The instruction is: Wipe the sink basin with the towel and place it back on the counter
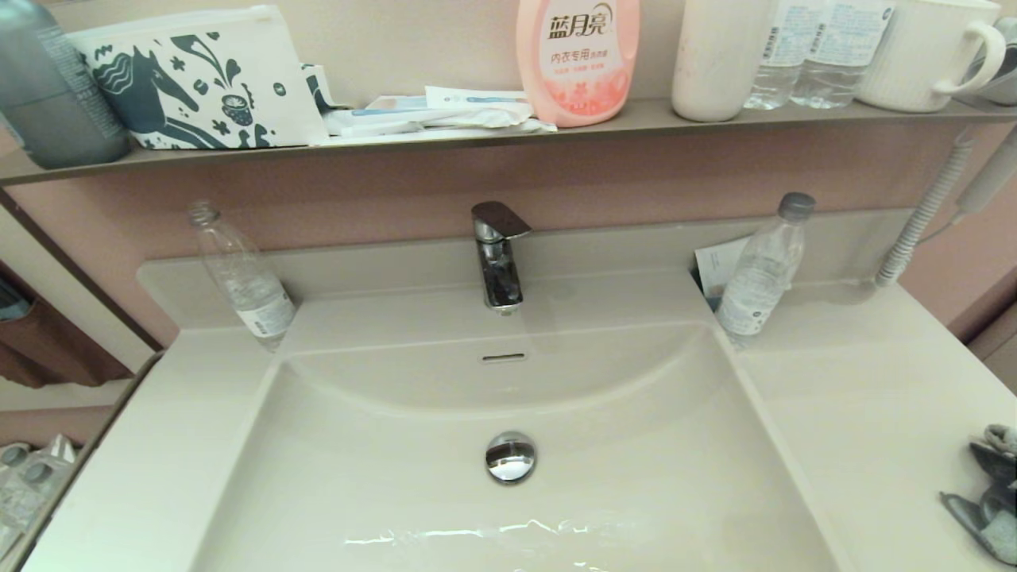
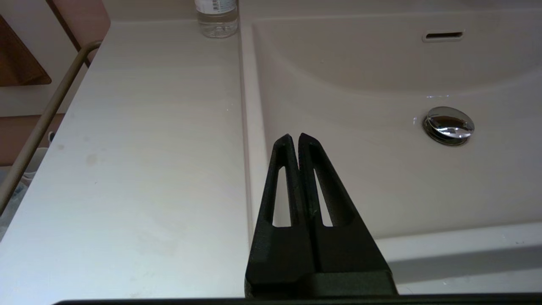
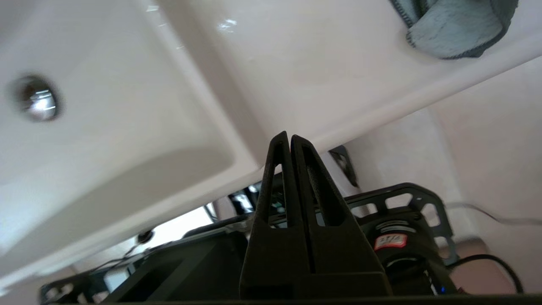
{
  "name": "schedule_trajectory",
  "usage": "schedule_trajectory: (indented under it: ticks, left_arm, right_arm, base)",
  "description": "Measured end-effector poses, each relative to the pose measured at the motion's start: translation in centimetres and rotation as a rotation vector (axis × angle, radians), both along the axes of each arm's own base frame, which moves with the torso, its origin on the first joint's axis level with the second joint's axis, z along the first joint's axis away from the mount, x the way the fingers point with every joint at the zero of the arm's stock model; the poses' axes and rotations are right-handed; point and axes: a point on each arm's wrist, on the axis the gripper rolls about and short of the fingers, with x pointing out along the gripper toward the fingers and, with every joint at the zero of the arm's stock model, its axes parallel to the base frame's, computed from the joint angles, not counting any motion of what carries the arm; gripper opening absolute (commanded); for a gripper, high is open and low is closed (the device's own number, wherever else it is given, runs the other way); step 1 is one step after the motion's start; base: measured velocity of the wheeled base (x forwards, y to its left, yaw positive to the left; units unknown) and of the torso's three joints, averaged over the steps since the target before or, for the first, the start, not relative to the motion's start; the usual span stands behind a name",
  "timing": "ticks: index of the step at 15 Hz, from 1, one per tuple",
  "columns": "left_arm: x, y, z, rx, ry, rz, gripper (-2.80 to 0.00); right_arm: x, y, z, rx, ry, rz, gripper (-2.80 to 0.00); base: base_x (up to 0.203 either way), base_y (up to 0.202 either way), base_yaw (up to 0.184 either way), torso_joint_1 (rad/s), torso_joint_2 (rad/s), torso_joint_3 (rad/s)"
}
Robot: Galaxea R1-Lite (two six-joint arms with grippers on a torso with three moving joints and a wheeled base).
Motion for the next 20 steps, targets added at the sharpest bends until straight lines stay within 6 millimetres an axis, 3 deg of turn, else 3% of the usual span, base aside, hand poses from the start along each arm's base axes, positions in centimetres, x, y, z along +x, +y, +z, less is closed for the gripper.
schedule_trajectory:
  ticks: [4, 8, 11, 13, 15, 20]
  left_arm:
    - [0.0, 0.0, 0.0, 0.0, 0.0, 0.0, -2.8]
    - [0.0, 0.0, 0.0, 0.0, 0.0, 0.0, -2.8]
    - [0.0, 0.0, 0.0, 0.0, 0.0, 0.0, -2.8]
    - [0.0, 0.0, 0.0, 0.0, 0.0, 0.0, -2.8]
    - [0.0, 0.0, 0.0, 0.0, 0.0, 0.0, -2.8]
    - [0.0, 0.0, 0.0, 0.0, 0.0, 0.0, -2.8]
  right_arm:
    - [-9.1, -1.4, 1.5, 0.115, -0.241, 0.069, -2.8]
    - [-17.9, -2.7, -0.1, 0.11, -0.475, -0.012, -2.8]
    - [-22.3, -2.7, -2.0, 0.066, -0.651, -0.123, -2.8]
    - [-23.9, -2.4, -3.0, 0.045, -0.797, -0.176, -2.8]
    - [-24.2, -2.2, -4.7, 0.005, -0.891, -0.17, -2.8]
    - [-21.4, -2.1, -9.7, -0.175, -0.975, -0.098, -2.8]
  base:
    - [0.0, 0.0, 0.0, 0.0, 0.0, 0.0]
    - [0.0, 0.0, 0.0, 0.0, 0.0, 0.0]
    - [0.0, 0.0, 0.0, 0.0, 0.0, 0.0]
    - [0.0, 0.0, 0.0, 0.0, 0.0, 0.0]
    - [0.0, 0.0, 0.0, 0.0, 0.0, 0.0]
    - [0.0, 0.0, 0.0, 0.0, 0.0, 0.0]
